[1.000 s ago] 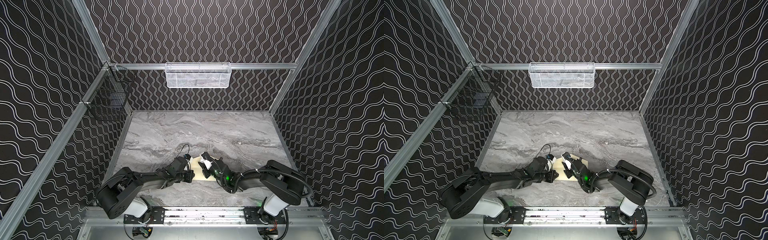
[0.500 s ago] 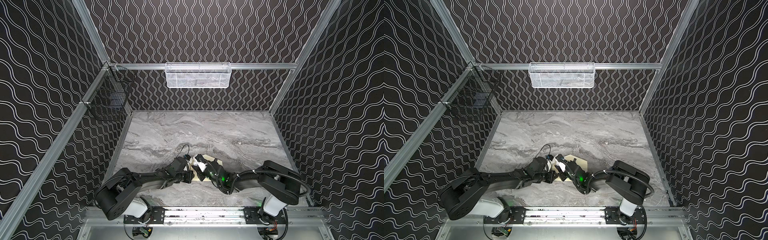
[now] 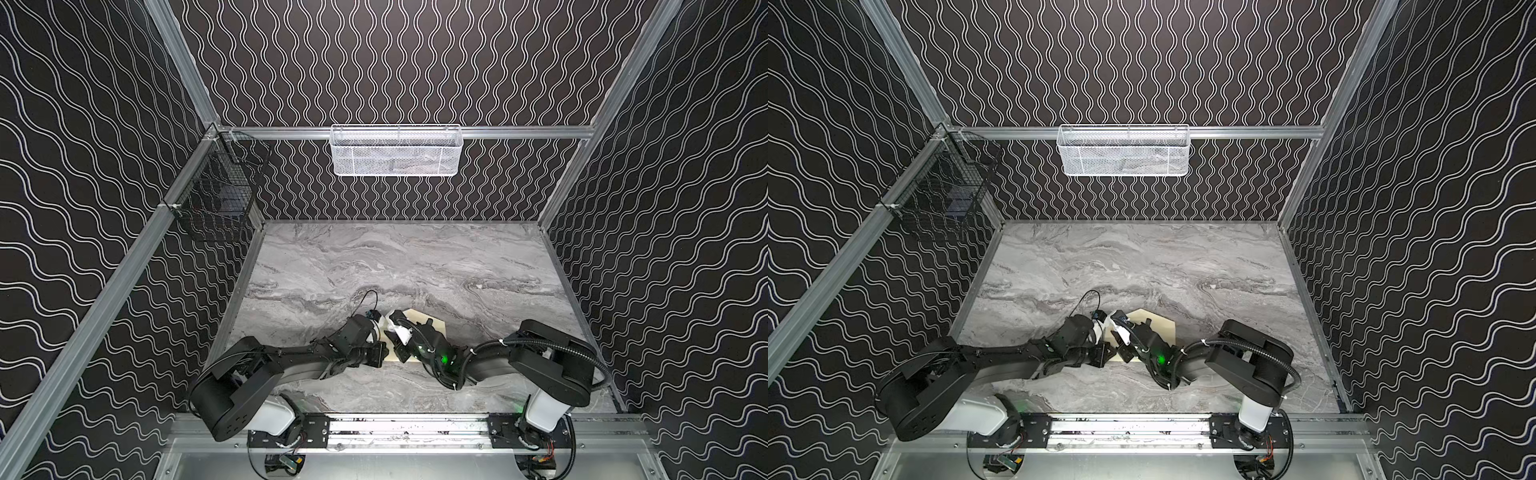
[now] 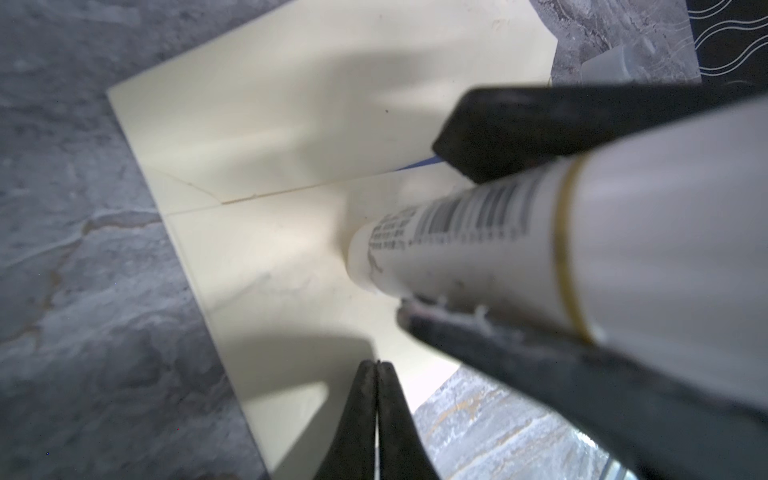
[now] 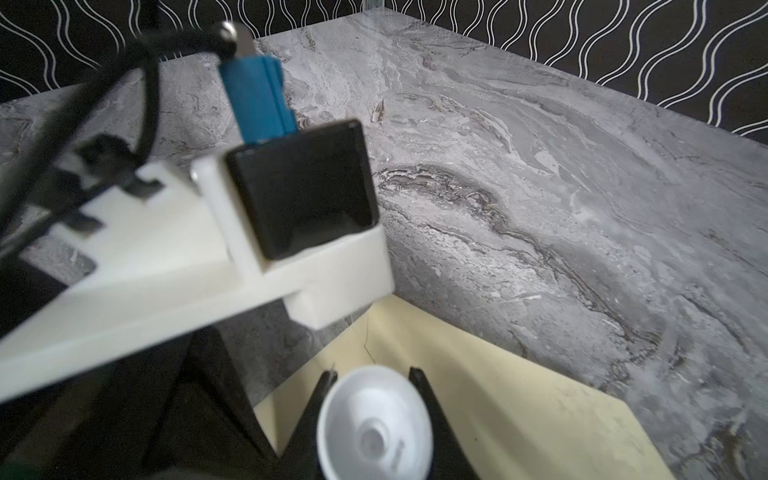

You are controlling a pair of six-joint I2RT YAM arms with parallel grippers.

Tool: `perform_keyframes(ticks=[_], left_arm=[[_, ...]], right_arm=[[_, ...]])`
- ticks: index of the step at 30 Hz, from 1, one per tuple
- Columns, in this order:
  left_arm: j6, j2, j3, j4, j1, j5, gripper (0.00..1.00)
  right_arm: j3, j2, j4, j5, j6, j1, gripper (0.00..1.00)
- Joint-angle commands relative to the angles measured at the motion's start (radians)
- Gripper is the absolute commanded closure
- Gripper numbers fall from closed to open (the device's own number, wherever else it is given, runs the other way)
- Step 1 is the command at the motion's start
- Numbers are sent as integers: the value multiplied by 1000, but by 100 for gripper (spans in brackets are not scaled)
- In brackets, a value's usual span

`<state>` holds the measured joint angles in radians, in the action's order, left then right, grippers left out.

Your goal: Place the letter into the envelope and seal it

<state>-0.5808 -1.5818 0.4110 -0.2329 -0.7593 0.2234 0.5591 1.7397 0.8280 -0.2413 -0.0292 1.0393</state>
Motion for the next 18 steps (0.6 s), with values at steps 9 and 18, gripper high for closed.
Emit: perform_keyframes(ticks=[9,18], left_arm=[[-25,-26,-19,103,0,8,92],[-27,29,-8,116,0,4,89]], right_arm=[[-57,-41,-76,-105,-52,-41,100],[-76,-66,-64,-96,-49,-53,100]])
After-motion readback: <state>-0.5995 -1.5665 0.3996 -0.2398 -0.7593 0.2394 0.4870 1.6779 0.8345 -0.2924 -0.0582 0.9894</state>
